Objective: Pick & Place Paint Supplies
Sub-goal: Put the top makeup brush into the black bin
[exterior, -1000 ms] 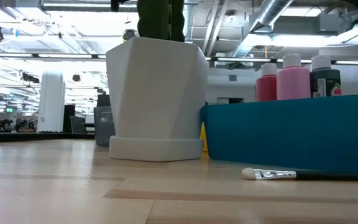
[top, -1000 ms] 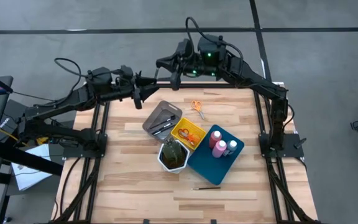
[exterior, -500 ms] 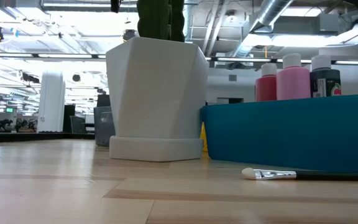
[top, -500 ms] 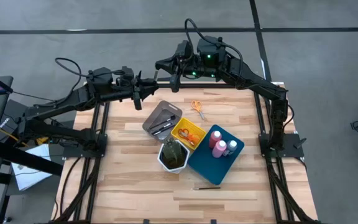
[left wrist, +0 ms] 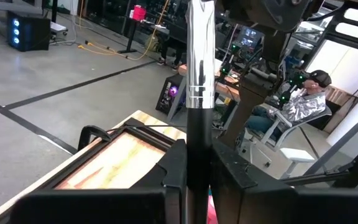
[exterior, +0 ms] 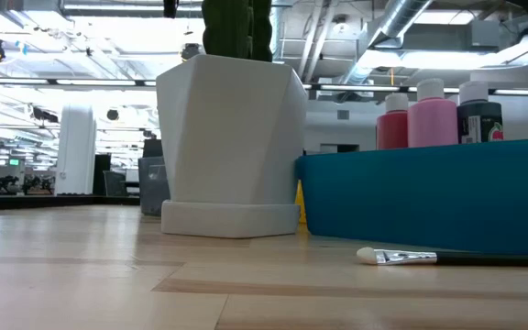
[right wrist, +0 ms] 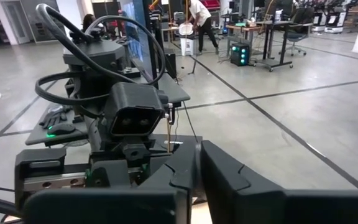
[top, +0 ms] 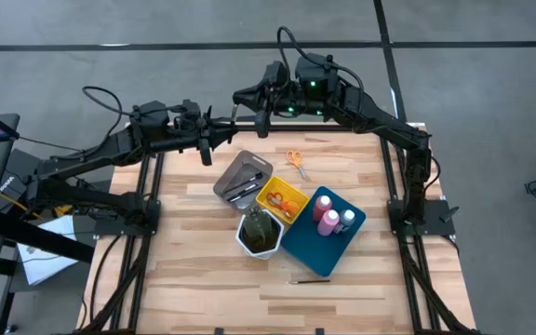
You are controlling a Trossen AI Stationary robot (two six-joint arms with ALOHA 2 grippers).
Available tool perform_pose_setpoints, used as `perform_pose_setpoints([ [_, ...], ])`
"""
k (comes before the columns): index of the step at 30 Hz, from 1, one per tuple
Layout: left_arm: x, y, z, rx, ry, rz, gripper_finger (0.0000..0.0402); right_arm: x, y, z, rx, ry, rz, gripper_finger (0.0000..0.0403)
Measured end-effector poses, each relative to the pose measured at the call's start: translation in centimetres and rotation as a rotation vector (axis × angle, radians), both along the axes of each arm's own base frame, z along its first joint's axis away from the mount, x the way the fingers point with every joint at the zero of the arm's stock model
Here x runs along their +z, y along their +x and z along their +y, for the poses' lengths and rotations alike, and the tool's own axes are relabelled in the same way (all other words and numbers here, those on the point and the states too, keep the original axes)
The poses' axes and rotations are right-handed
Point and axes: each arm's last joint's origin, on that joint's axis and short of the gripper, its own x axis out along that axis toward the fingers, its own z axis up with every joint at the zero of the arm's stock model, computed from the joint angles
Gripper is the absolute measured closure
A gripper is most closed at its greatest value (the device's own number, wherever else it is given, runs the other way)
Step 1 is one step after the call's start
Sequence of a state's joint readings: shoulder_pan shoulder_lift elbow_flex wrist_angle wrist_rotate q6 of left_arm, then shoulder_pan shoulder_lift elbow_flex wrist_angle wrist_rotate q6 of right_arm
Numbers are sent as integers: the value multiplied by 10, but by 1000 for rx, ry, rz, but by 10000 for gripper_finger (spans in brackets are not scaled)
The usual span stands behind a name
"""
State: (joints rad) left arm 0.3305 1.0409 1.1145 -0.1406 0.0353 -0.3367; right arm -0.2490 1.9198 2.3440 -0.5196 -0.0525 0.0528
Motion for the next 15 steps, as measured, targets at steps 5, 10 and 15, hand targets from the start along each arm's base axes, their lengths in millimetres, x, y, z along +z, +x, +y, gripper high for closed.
perform_pose_setpoints([
  [5, 0, 0, 0, 0, 10, 3, 368, 1, 0, 0, 4, -2, -7, 347],
  [10, 0, 0, 0, 0, 9, 4, 368, 2, 0, -1, 1, -5, -18, 325],
  [15, 0, 0, 0, 0, 9, 6, 368, 5, -2, -6, -12, -11, -44, 310],
])
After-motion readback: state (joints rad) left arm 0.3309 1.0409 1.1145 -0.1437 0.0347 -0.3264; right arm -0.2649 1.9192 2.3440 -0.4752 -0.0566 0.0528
